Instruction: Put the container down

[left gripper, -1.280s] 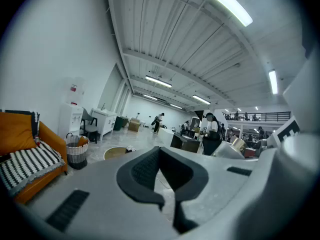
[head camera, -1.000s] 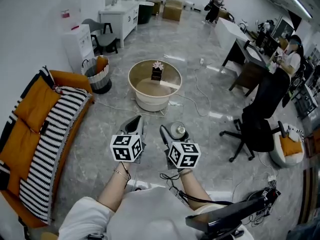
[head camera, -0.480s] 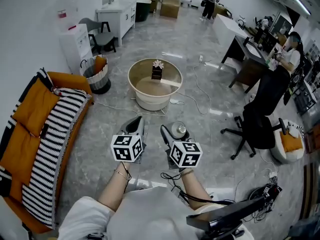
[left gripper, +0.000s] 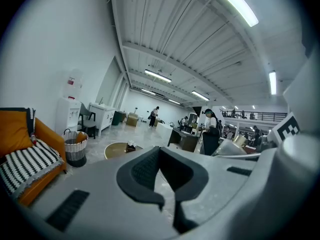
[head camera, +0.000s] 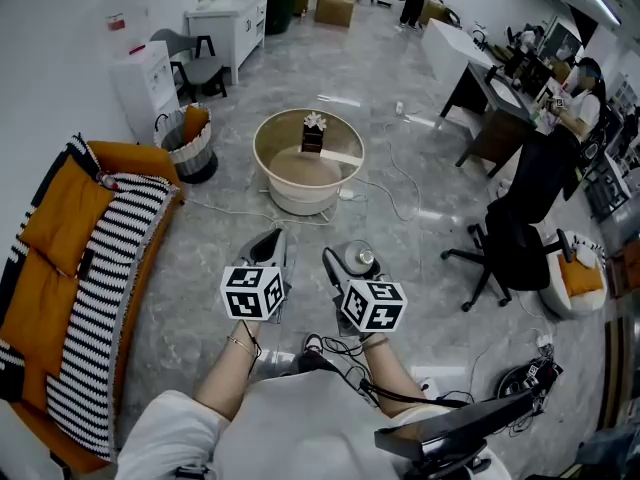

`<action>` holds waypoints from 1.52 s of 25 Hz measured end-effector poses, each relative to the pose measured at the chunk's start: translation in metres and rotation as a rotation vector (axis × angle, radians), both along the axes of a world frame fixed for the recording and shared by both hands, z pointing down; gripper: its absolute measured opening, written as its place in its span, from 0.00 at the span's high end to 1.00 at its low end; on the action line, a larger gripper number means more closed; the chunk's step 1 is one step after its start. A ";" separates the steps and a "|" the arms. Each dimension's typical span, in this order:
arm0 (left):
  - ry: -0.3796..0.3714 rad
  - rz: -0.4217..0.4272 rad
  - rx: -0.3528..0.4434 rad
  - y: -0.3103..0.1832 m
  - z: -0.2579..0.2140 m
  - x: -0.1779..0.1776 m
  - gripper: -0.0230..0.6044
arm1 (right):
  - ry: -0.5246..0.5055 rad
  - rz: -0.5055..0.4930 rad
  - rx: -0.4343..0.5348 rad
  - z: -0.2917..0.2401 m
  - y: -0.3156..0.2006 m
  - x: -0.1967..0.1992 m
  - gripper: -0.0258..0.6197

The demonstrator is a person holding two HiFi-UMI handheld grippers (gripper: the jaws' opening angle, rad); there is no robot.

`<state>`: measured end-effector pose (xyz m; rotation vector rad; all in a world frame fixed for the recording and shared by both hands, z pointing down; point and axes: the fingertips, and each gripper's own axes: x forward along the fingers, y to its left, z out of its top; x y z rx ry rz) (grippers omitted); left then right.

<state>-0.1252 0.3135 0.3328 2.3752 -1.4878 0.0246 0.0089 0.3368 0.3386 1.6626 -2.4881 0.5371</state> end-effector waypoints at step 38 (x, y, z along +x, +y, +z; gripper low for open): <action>-0.105 -0.056 0.022 -0.240 -0.011 0.070 0.95 | -0.032 -0.056 -0.029 0.008 -0.262 0.077 0.42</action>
